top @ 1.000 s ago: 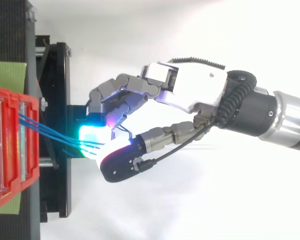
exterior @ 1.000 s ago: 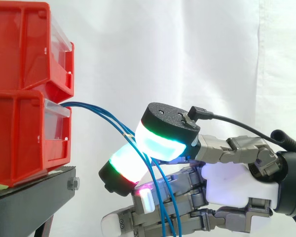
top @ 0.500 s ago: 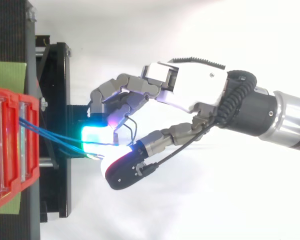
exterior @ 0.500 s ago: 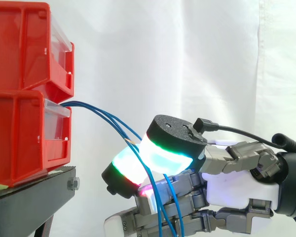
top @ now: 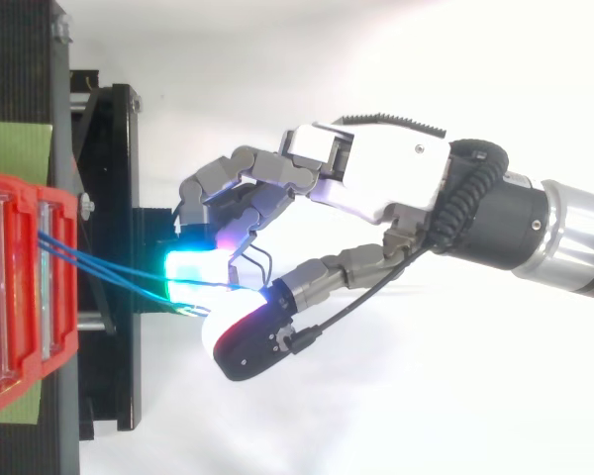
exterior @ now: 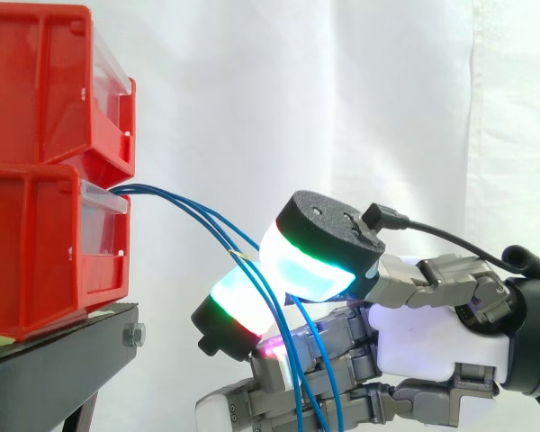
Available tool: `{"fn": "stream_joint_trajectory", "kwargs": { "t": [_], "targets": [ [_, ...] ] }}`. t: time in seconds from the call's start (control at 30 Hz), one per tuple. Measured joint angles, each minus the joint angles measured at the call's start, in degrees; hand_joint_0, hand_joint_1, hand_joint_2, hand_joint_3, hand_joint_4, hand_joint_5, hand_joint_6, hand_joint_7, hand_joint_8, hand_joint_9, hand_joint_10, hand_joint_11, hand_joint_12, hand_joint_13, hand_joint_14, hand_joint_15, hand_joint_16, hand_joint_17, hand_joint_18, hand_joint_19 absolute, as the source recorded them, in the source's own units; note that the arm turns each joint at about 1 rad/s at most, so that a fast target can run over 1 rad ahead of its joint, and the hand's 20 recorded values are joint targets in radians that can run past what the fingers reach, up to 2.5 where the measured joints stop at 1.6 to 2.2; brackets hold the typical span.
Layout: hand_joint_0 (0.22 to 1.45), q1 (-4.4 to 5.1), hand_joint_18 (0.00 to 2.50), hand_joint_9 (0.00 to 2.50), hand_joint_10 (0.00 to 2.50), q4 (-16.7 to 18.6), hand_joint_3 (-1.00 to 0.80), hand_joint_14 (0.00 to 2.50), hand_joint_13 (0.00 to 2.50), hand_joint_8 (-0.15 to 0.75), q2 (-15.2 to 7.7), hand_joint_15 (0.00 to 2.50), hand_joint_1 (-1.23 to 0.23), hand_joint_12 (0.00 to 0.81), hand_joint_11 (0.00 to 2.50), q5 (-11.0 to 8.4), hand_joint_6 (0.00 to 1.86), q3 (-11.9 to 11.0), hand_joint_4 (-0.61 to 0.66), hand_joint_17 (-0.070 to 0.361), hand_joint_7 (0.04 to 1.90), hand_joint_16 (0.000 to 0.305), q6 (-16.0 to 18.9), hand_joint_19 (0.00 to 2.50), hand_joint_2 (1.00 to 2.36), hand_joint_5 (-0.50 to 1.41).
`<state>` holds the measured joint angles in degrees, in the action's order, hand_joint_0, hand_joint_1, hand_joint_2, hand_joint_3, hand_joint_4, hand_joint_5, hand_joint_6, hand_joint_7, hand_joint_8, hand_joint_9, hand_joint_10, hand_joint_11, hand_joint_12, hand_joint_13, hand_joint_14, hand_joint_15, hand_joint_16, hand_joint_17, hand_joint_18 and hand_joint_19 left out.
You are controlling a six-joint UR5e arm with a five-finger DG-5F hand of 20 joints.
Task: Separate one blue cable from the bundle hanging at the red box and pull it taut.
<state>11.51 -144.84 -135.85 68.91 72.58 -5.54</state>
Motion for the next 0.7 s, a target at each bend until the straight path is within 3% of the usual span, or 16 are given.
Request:
{"fn": "stream_joint_trajectory", "kwargs": {
  "t": [0.1, 0.4, 0.6, 0.7],
  "targets": [
    [0.58, -0.01, 0.51, 1.03, 0.02, 0.0, -0.5, 0.02, 0.75, 0.296, -0.01, 0.39, -0.68, 0.285, 1.05, 0.0, 0.9, -0.02, 0.11, 0.061, 1.15, 0.027, 0.0, 0.27, 1.0, -0.16],
    [0.72, 0.04, 0.53, 0.96, 0.02, -0.12, -0.43, 0.01, 0.73, 0.281, 0.0, 0.38, -0.82, 0.284, 1.04, -0.01, 0.93, -0.02, -0.02, 0.063, 1.23, 0.028, 0.46, 0.26, 1.01, -0.19],
    [0.75, 0.02, 0.53, 0.92, 0.02, -0.57, -0.41, 0.01, 0.71, 0.278, 0.01, 0.37, -0.85, 0.29, 1.02, -0.08, 0.94, -0.03, -0.01, 0.066, 1.25, 0.029, 1.31, 0.25, 1.01, -0.21],
    [0.77, 0.02, 0.52, 0.89, 0.02, -0.67, -0.5, 0.01, 0.7, 0.267, 0.0, 0.37, -0.86, 0.294, 1.01, -0.07, 0.94, -0.01, 0.02, 0.068, 1.17, 0.03, 1.44, 0.24, 1.0, -0.21]
  ]
}}
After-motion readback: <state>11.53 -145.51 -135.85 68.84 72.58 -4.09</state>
